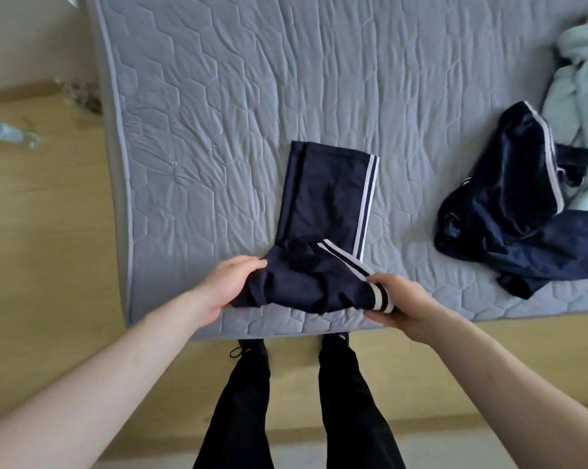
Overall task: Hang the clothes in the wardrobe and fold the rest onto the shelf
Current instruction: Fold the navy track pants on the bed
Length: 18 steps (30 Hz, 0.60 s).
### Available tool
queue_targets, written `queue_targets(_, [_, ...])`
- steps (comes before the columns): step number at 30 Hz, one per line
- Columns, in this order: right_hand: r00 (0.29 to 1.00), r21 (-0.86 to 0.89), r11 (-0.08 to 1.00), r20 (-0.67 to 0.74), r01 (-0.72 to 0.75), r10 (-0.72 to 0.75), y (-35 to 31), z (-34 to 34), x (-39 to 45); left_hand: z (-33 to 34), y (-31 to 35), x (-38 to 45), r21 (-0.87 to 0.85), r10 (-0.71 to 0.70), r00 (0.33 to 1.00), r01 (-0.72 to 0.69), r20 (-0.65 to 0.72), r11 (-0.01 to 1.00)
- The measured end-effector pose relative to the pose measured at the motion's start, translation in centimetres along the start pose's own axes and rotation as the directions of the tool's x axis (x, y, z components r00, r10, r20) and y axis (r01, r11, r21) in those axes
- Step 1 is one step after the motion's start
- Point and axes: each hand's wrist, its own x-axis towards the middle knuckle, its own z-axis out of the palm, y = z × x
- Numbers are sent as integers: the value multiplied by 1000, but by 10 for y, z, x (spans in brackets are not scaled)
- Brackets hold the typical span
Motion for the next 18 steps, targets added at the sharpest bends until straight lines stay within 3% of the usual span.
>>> queue_targets(5, [998,201,978,15,57,-62,-91,6,14,-1,92,37,-273,5,999,6,38,962])
queue_targets(9, [982,337,922,-86,190,-171,-142,13,41,9,137,78,-315,76,996,-57,48,947])
queue_targets(11, [966,229,943,-151,241,-210,-150,20,57,19,141,99,-236,102,995,-98,8,967])
queue_targets(14, [918,-142,950,-250,279,-308,-137,31,86,32,128,137,67,132,985,-126,-108,990])
queue_targets(16, [914,-327,920,-263,218,-310,-118,35,104,38,112,153,259,128,984,-92,-125,962])
queue_targets(18, [938,-342,933,-275,110,-211,-91,37,124,44,94,165,270,56,990,-19,-130,963])
